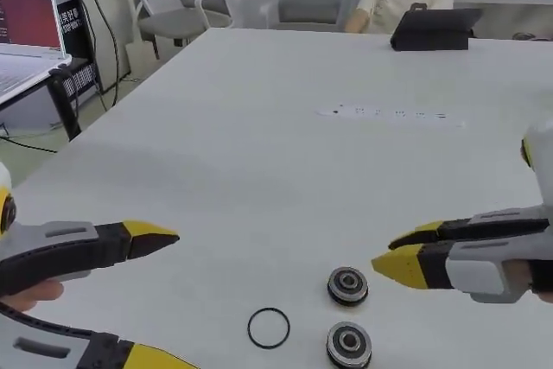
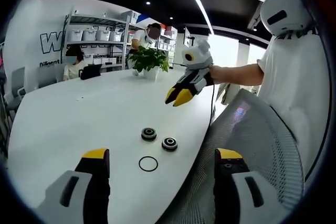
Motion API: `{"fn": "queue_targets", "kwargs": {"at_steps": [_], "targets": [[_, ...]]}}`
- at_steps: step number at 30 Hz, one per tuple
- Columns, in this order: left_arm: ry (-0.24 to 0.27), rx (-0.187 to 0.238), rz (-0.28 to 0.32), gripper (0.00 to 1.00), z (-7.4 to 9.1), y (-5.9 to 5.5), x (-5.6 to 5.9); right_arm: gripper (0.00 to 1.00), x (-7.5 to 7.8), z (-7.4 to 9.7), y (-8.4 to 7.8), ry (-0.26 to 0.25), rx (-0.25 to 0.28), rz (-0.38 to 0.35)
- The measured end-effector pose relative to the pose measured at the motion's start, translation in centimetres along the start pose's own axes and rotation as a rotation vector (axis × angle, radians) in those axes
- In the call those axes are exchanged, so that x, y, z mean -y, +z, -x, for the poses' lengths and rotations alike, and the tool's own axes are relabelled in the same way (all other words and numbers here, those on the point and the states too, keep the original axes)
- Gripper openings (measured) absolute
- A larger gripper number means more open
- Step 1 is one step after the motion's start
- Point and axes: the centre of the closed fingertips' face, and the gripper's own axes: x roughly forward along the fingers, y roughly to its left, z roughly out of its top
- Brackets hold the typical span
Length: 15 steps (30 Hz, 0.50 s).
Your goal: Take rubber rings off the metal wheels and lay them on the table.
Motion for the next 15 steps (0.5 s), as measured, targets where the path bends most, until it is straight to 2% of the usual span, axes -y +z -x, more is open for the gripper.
{"fn": "queue_targets", "kwargs": {"at_steps": [8, 12, 15], "targets": [[-0.027, -0.022, -0.039, 0.79, -0.5, 0.9, 0.5, 0.22, 1.2, -0.1, -3.6, -0.014, -0.048, -0.018], [-0.062, -0.066, -0.086, 0.79, -1.3, 1.0, 1.2, 0.22, 1.0, -0.6, -4.8, 0.018, -0.061, 0.001], [-0.087, -0.076, -0.103, 0.79, -2.1, 1.4, 1.9, 0.24, 0.9, -1.0, -5.3, 0.037, -0.067, 0.02]]}}
